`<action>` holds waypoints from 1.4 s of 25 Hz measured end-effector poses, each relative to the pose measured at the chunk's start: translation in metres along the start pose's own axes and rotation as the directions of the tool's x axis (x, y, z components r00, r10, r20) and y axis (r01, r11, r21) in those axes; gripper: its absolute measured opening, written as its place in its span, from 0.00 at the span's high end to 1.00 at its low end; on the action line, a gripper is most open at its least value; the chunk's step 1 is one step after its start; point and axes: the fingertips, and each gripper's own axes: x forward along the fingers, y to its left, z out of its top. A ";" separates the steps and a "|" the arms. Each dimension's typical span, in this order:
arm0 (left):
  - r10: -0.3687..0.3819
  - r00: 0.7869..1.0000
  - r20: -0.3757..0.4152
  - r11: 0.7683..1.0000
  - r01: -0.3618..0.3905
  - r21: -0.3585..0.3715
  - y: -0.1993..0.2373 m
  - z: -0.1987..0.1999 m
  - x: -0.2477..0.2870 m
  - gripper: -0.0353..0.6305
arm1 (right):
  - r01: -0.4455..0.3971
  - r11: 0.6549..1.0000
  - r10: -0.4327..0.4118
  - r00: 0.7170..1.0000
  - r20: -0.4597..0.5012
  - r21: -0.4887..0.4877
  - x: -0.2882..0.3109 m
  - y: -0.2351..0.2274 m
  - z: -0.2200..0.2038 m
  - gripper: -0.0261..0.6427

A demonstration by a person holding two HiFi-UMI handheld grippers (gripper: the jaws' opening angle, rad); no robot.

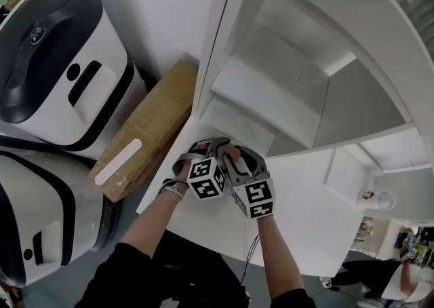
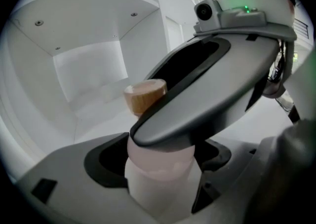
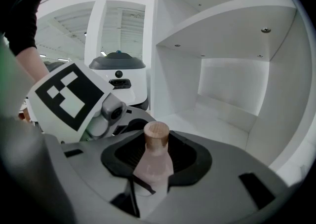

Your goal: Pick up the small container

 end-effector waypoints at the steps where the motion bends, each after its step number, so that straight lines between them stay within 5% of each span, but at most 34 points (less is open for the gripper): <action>1: -0.003 1.000 -0.002 1.000 0.003 -0.003 -0.001 -0.001 -0.001 0.35 | -0.002 1.000 0.002 1.000 -0.003 0.000 0.000 0.002 0.000 0.74; 18: 0.060 0.998 0.018 0.996 -0.059 -0.064 -0.012 0.016 -0.071 0.35 | -0.063 0.996 0.069 0.993 0.094 -0.065 -0.035 0.047 0.048 0.74; 35: 0.077 0.993 0.092 0.996 -0.073 -0.047 -0.023 0.072 -0.159 0.35 | -0.105 0.989 0.126 0.966 0.225 -0.101 -0.101 0.080 0.124 0.74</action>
